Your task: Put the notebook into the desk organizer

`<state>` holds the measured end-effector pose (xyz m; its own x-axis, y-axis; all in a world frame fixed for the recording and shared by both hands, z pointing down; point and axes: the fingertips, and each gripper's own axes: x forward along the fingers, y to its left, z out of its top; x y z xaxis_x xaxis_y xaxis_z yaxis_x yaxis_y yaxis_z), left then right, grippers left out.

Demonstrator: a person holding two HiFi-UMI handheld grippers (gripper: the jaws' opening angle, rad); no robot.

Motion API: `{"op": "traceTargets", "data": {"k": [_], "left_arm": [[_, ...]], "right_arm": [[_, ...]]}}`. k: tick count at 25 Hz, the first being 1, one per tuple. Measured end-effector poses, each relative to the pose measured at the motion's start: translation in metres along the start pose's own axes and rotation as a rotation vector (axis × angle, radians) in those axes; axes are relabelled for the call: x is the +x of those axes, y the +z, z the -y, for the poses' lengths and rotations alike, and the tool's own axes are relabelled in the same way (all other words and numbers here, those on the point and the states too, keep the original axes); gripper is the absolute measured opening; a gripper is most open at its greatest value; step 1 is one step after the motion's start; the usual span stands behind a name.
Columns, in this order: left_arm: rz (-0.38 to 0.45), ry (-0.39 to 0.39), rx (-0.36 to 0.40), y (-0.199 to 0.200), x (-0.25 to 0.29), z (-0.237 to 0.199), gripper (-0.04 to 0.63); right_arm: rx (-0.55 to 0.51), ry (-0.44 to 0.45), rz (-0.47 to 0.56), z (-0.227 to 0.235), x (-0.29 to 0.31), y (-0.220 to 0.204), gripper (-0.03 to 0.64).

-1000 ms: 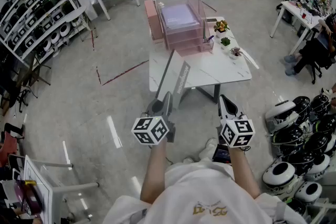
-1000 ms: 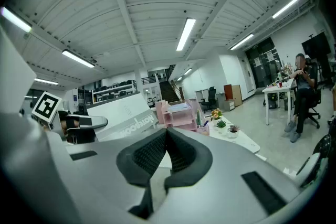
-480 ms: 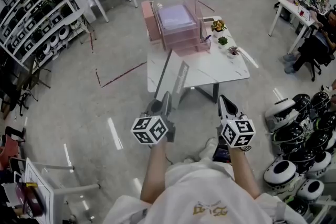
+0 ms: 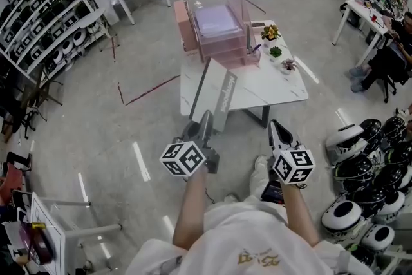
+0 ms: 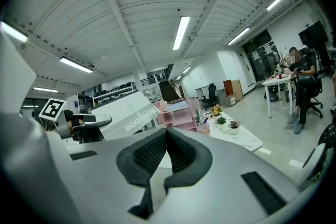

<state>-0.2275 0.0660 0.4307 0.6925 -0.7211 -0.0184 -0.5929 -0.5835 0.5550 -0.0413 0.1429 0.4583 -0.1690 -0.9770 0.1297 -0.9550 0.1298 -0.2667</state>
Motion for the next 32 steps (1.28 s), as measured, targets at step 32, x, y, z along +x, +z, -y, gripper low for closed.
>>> {"op": "traceTargets", "data": {"k": [32], "left_arm": [[0.329,0.114,-0.407,0.06,0.271,-0.085,0.026]], "right_arm": [[0.043,0.199,-0.077,0.199,0.258,0.086,0.003]]}}
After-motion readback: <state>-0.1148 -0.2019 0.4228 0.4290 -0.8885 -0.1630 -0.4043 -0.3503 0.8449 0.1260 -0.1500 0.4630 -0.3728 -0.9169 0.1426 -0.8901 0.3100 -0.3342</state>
